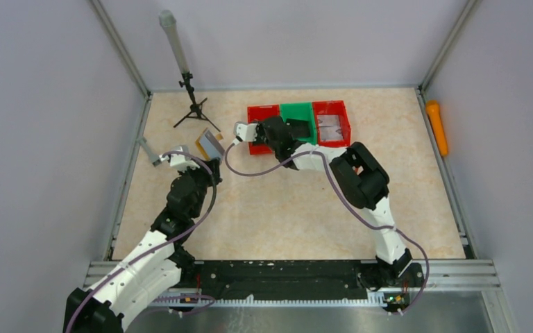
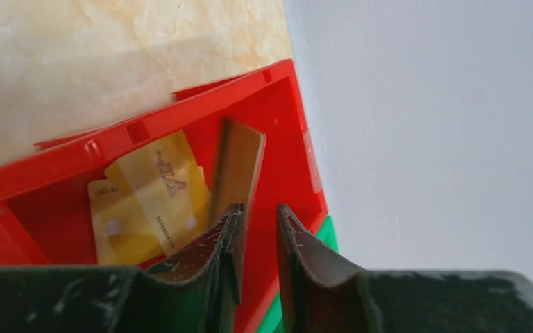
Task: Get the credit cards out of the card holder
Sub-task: Place the credit card in the storage box.
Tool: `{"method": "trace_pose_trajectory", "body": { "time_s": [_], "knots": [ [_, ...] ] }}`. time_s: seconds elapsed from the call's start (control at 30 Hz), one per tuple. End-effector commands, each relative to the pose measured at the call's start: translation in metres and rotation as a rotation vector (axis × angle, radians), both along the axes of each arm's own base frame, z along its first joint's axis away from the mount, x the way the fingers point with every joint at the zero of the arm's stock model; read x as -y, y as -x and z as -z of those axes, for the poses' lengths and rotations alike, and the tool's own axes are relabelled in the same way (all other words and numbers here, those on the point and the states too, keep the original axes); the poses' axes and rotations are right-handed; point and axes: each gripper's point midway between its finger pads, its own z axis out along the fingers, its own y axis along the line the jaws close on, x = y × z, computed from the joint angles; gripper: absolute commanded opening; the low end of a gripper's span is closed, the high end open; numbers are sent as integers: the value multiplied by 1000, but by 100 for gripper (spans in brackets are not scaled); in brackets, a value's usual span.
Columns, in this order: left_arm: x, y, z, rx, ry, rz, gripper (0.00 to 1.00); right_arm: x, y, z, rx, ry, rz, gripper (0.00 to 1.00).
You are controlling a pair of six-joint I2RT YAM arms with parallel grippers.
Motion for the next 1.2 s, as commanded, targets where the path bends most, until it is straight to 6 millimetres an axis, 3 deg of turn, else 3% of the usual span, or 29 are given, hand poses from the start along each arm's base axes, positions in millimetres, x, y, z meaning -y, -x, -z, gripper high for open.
{"method": "trace_pose_trajectory", "body": {
  "time_s": [0.0,0.17,0.33,0.4,0.43,0.47,0.63,0.73,0.87,1.03,1.17],
  "knots": [
    [-1,-2,-19,60,8,-3,0,-20,3,-24,12,-47,-39,27],
    [-2,-1,-19,60,8,-4,0,-23,10,-39,19,-74,-48,30],
    [-1,-1,-19,62,12,1,0,-19,25,-76,6,-234,-48,31],
    [1,-1,-19,61,14,7,0,-13,36,-102,9,-319,-51,31],
    [1,-1,-19,61,16,11,0,-11,41,-103,-7,-352,-51,31],
    [2,-1,-19,60,16,16,0,-7,48,-120,-2,-403,-54,32],
    [17,0,-21,74,26,93,0,11,82,-147,-81,-588,-50,35],
    [35,3,-25,103,34,191,0,24,104,-154,-160,-702,-35,43],
    [64,10,-32,142,45,357,0,56,132,-157,-283,-909,83,74],
    [105,26,-43,206,64,610,0,74,167,-136,-458,-1019,138,80],
    [128,39,-45,229,72,774,0,89,180,-127,-556,-1169,166,80]
  ]
}}
